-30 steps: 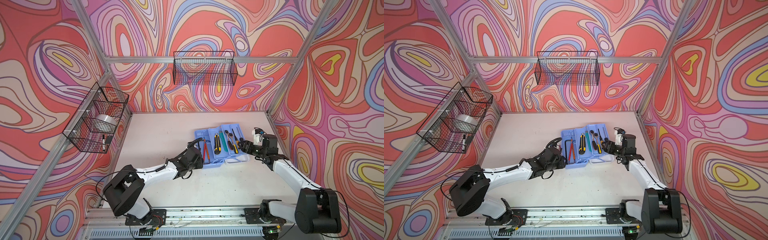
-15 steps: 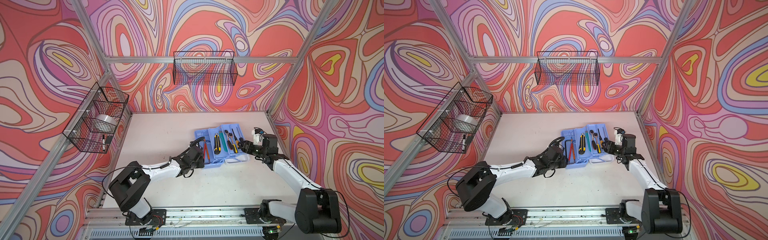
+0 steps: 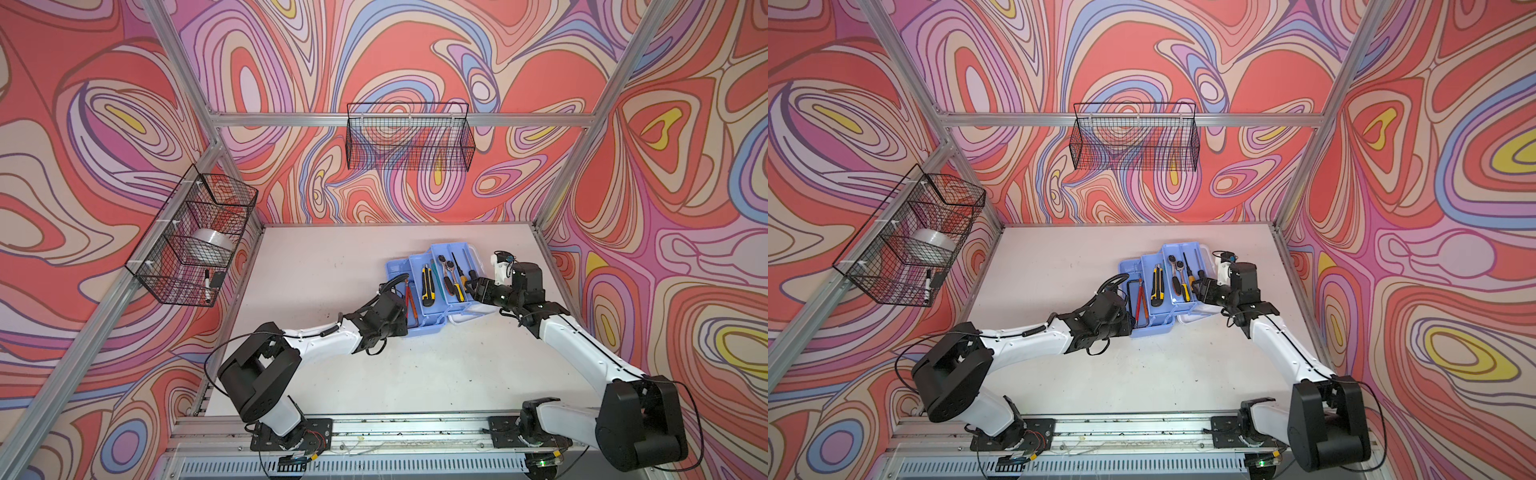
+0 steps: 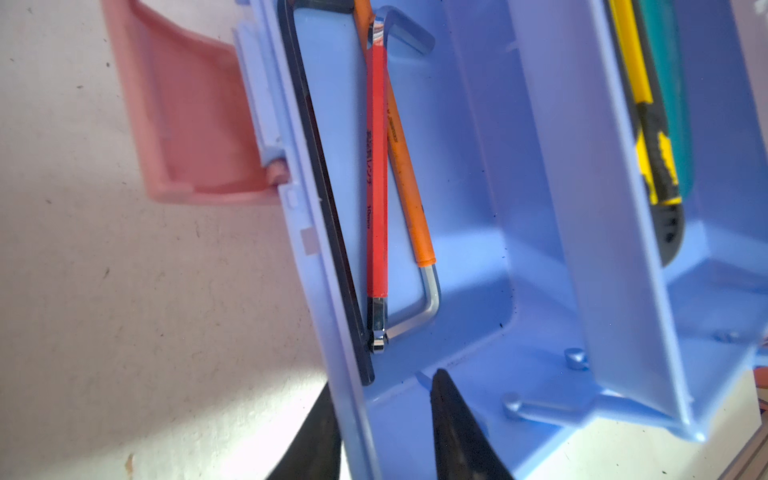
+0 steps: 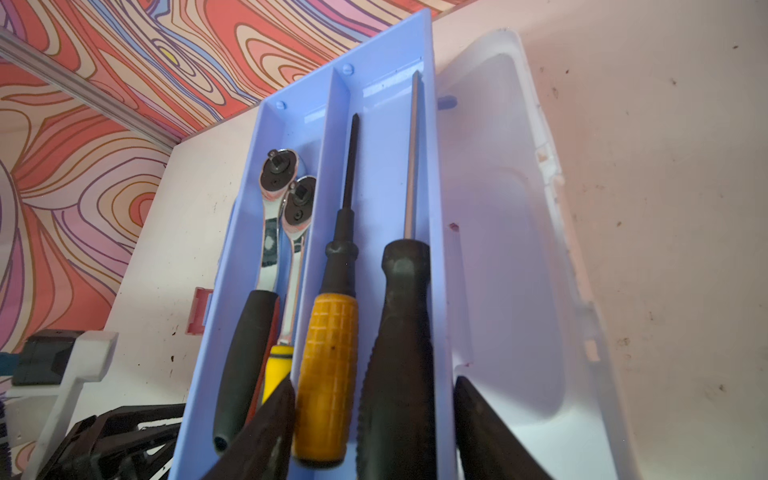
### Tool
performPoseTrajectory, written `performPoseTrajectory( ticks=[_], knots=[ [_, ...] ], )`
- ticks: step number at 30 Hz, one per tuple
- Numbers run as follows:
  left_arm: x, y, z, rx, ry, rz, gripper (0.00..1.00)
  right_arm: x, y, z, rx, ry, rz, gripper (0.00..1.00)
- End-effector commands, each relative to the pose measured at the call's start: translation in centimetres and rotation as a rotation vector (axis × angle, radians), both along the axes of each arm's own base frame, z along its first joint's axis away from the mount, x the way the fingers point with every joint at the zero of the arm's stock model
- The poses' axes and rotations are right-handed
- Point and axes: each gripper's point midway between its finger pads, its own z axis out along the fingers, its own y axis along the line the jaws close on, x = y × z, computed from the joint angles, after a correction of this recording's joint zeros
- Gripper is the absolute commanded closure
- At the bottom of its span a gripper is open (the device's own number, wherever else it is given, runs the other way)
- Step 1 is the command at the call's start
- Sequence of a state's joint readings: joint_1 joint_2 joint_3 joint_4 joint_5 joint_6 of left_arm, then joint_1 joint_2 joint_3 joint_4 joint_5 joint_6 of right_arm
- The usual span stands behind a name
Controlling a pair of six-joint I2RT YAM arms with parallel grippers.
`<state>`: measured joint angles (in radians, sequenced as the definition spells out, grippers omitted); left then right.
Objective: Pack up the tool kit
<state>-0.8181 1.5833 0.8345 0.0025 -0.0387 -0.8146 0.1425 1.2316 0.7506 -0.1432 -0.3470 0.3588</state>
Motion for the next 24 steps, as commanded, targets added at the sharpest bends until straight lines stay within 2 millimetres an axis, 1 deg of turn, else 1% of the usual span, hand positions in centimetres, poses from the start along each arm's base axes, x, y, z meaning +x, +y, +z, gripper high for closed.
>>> performPoseTrajectory(
  ticks=[1, 7, 15, 19, 22, 24],
  knots=[
    [0.5, -2.0, 1.5, -0.065, -0.032, -0.041, 0.64, -0.5, 2.7, 2.4, 0.019, -0.040, 0.073, 0.40],
    [0.6, -1.9, 1.6, -0.068, -0.034, -0.033, 0.63, -0.6, 3.7, 2.8, -0.067, -0.038, 0.047, 0.41],
    [0.4, -1.3, 1.6, -0.070, -0.038, -0.007, 0.62, -0.5, 5.4, 2.5, -0.168, -0.022, 0.033, 0.43],
    [0.3, -0.6, 2.1, -0.072, -0.048, 0.023, 0.60, -0.3, 5.8, 2.5, -0.192, -0.026, 0.023, 0.44],
    [0.2, 0.6, 2.8, -0.048, -0.057, 0.061, 0.57, -0.2, 6.2, 2.7, -0.204, -0.031, 0.025, 0.44],
    [0.1, 1.7, 3.7, -0.040, -0.076, 0.092, 0.57, -0.2, 6.4, 2.9, -0.219, -0.035, 0.027, 0.44]
  ],
)
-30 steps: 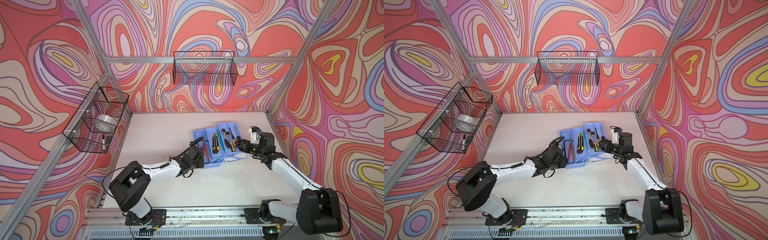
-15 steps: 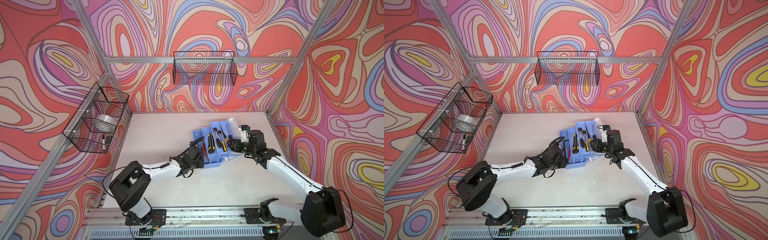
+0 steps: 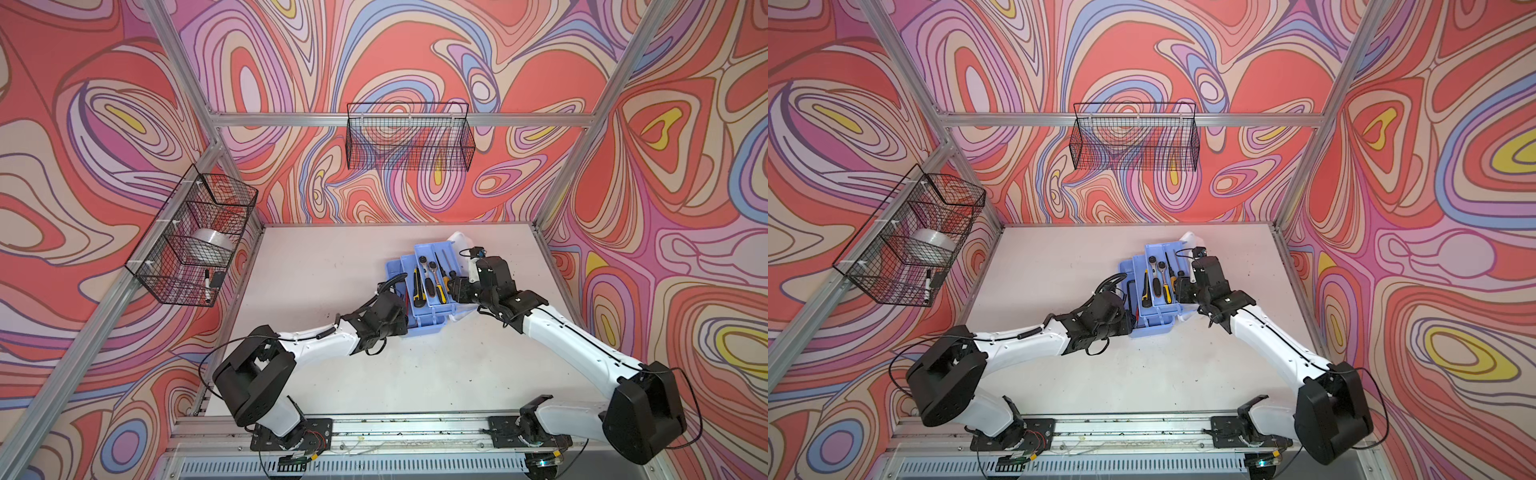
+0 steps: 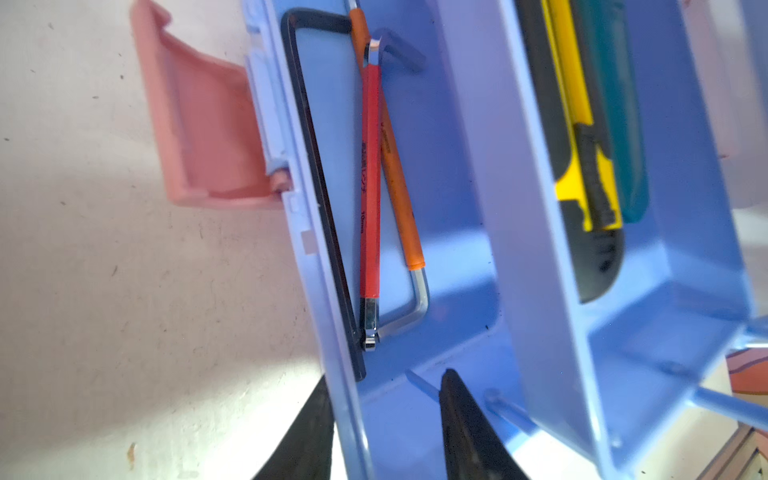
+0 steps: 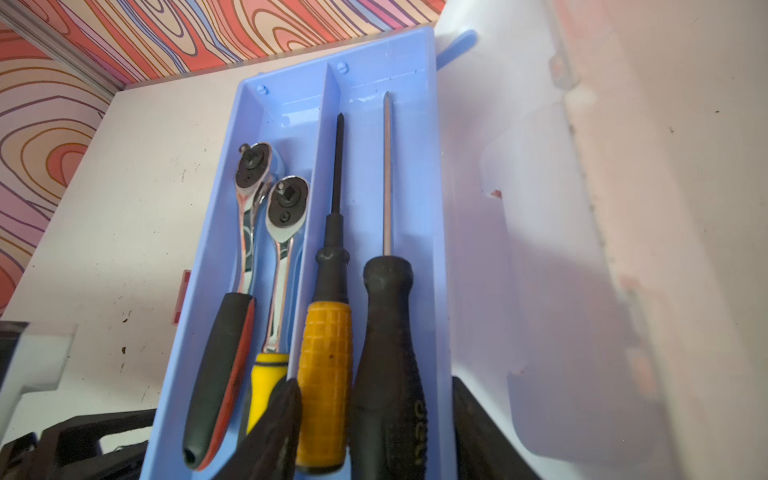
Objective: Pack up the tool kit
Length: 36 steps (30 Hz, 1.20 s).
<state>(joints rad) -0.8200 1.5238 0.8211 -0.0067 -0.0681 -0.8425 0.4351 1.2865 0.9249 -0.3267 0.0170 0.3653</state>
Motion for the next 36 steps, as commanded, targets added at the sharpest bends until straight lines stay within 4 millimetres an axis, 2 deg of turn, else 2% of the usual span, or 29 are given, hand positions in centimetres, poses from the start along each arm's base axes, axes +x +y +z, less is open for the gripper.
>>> performPoseTrajectory(
  ticks=[1, 5, 10, 12, 14, 20, 24, 29, 36],
  knots=[
    [0.0, 1.7, 2.6, -0.007, -0.057, 0.073, 0.56, 0.3, 1.5, 1.3, 0.000, -0.032, 0.033, 0.44],
    [0.1, 3.0, 6.5, -0.031, -0.150, 0.104, 0.56, 0.4, 2.0, 1.4, -0.016, -0.033, 0.041, 0.44],
    [1.5, 1.3, 11.5, -0.020, -0.239, 0.034, 0.54, 0.6, 2.5, 1.2, -0.030, -0.033, 0.037, 0.44],
    [2.3, 0.3, 12.2, -0.012, -0.244, 0.007, 0.52, 0.6, 2.8, 1.2, -0.037, -0.037, 0.037, 0.44],
    [3.1, -0.7, 12.4, -0.016, -0.230, -0.014, 0.53, 0.6, 3.0, 1.3, -0.051, -0.039, 0.036, 0.44],
    [5.4, -2.6, 11.0, -0.042, -0.154, -0.043, 0.54, 0.5, 3.4, 1.2, -0.070, -0.040, 0.038, 0.44],
    [6.6, -3.0, 9.8, -0.022, -0.119, -0.039, 0.58, 0.5, 3.5, 1.2, -0.087, -0.042, 0.038, 0.44],
    [7.8, -3.5, 9.4, -0.019, -0.109, -0.043, 0.60, 0.6, 3.8, 1.1, -0.104, -0.040, 0.044, 0.44],
    [8.6, -3.9, 8.2, 0.007, -0.080, -0.056, 0.67, 0.6, 4.1, 1.0, -0.128, -0.039, 0.047, 0.44]
  ],
)
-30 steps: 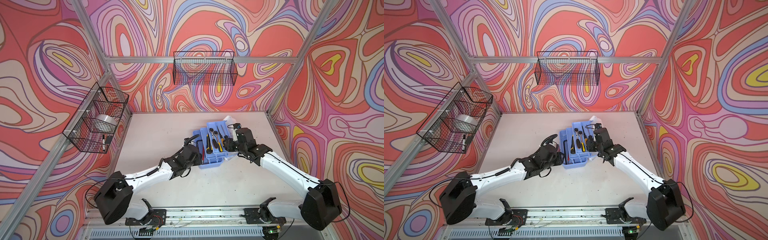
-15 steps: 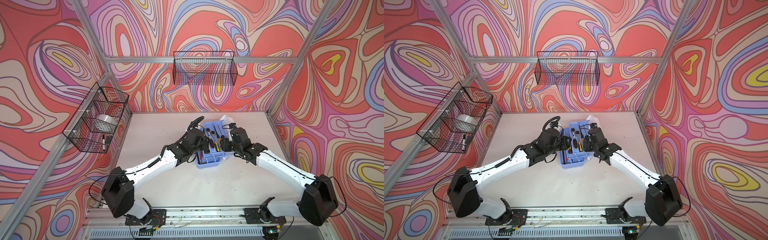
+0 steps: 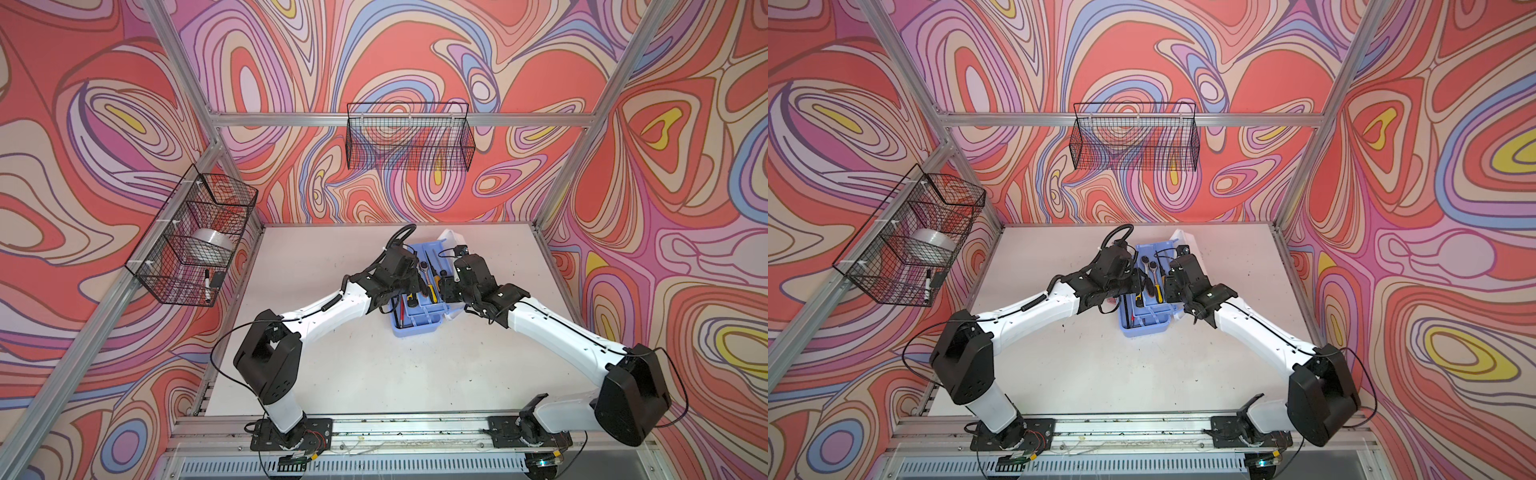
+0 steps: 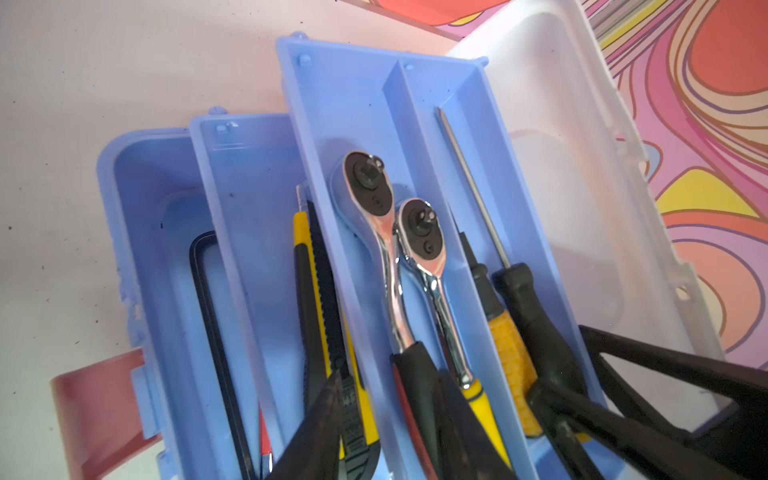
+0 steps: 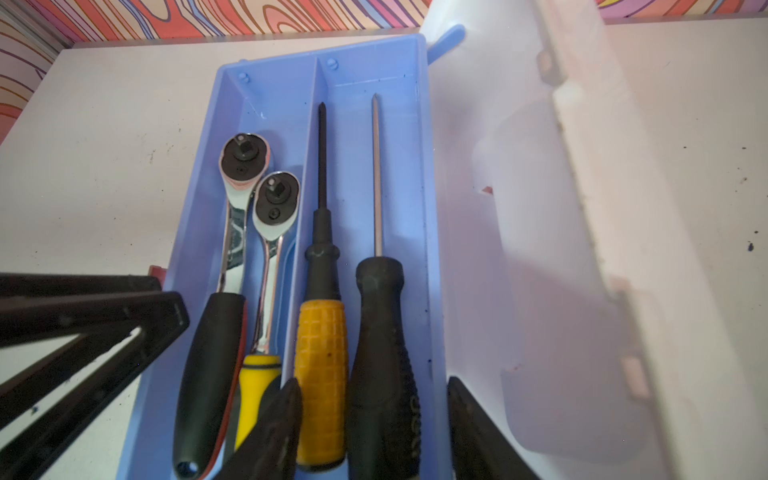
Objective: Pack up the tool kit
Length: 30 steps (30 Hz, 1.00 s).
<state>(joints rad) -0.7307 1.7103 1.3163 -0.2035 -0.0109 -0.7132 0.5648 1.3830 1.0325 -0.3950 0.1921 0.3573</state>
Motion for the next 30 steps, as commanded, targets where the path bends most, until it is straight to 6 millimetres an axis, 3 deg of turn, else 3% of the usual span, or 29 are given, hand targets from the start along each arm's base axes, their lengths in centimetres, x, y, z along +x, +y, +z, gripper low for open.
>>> performPoseTrajectory(
  ticks=[1, 9, 16, 30],
  knots=[
    [0.1, 0.2, -1.0, 0.044, 0.033, -0.015, 0.68, 0.3, 1.5, 1.1, 0.004, -0.031, 0.043, 0.44],
    [-0.3, 1.4, -3.1, 0.103, 0.091, 0.001, 0.77, 0.6, 2.2, 1.5, 0.000, -0.038, 0.048, 0.44],
    [-0.4, 2.3, -3.8, 0.115, 0.102, 0.018, 0.82, 0.7, 2.4, 1.6, -0.016, -0.044, 0.041, 0.44],
    [-0.7, 3.2, -4.9, 0.131, 0.127, 0.029, 0.86, 1.2, 2.9, 3.8, -0.029, -0.082, 0.045, 0.39]
  ],
)
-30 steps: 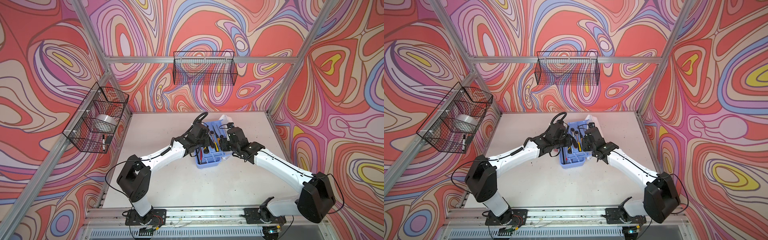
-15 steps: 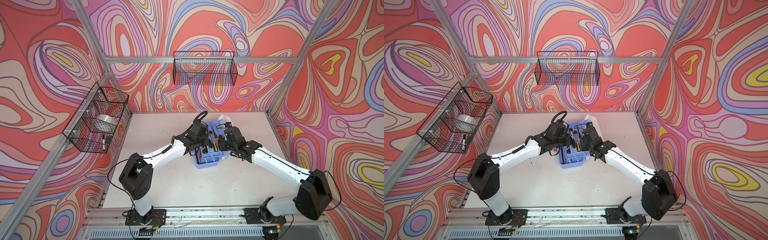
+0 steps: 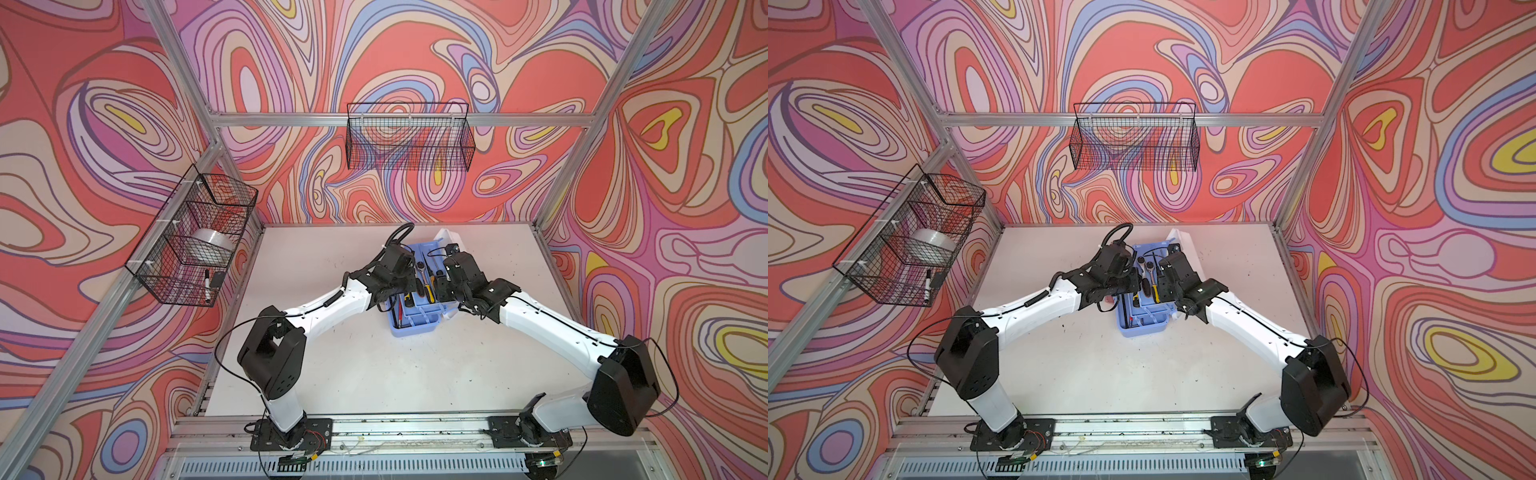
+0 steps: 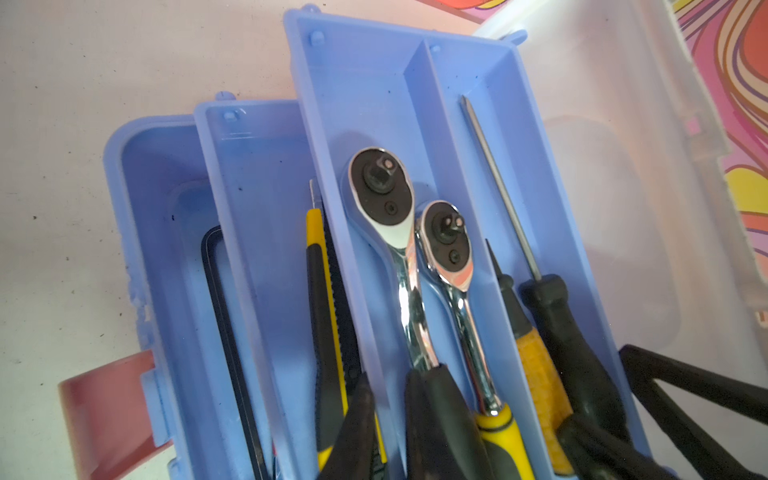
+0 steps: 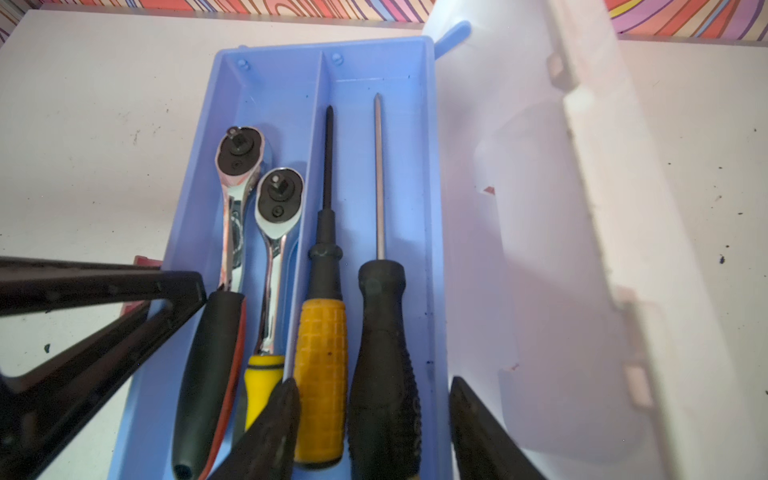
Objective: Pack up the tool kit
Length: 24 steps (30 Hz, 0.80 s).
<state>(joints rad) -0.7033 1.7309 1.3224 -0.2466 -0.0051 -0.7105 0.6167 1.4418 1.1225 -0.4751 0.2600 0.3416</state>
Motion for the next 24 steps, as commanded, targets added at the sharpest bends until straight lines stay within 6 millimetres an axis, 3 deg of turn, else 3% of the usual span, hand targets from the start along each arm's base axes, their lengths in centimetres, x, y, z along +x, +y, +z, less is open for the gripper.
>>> performPoseTrajectory(
  ticks=[1, 16, 24],
  knots=[
    [-1.3, 2.0, -3.4, 0.093, 0.083, 0.008, 0.86, 1.2, 1.8, 3.7, 0.052, -0.096, 0.035, 0.36],
    [-1.3, 2.5, -4.0, 0.104, 0.096, 0.015, 0.87, 1.7, 2.2, 7.9, 0.082, -0.161, -0.016, 0.28],
    [-1.4, 2.6, -4.2, 0.100, 0.106, 0.017, 0.87, 0.7, -0.6, 9.3, -0.003, -0.245, -0.035, 0.15]
  ],
)
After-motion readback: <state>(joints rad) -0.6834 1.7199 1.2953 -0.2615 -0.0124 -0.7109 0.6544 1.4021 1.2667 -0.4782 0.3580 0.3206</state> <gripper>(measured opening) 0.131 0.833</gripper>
